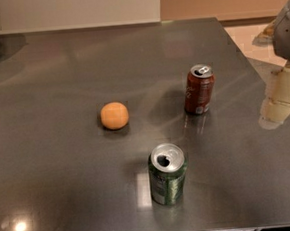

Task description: Move coke can near green can

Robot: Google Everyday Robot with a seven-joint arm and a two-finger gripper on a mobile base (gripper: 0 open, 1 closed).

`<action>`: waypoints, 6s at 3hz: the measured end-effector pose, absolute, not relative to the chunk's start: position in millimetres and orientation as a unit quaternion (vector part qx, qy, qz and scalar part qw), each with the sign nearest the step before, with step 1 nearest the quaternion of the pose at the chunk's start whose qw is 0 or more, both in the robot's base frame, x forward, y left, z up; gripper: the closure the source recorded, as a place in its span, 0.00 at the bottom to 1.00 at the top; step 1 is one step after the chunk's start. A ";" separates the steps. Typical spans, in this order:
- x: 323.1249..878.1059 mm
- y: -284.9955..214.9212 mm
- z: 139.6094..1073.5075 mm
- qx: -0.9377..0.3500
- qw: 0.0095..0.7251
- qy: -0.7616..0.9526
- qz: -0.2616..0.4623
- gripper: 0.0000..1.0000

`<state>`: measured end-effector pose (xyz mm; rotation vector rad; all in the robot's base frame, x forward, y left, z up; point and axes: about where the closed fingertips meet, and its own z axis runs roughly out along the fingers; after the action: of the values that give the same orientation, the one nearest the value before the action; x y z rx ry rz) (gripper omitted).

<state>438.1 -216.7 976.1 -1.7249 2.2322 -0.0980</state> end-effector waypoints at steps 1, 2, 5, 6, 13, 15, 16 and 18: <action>438.1 -216.7 976.1 -0.603 0.159 0.781 -0.034 0.00; 444.8 -215.4 974.2 -0.599 0.159 0.785 -0.025 0.00; 516.4 -207.1 932.3 -0.572 0.190 0.797 0.045 0.00; 538.2 -201.1 919.4 -0.566 0.203 0.796 0.068 0.00; 499.7 -148.3 931.6 -0.614 0.238 0.734 0.167 1.00; 432.4 -136.6 933.9 -0.670 0.226 0.676 0.205 1.00; 409.3 -127.5 928.4 -0.692 0.219 0.650 0.223 1.00; 383.3 -116.8 908.4 -0.726 0.191 0.615 0.241 0.61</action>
Offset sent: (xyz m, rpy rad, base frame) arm 0.0139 0.0011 -0.0093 0.0376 0.0533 -0.0191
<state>383.3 -116.8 908.4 -2.0403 1.7279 0.6769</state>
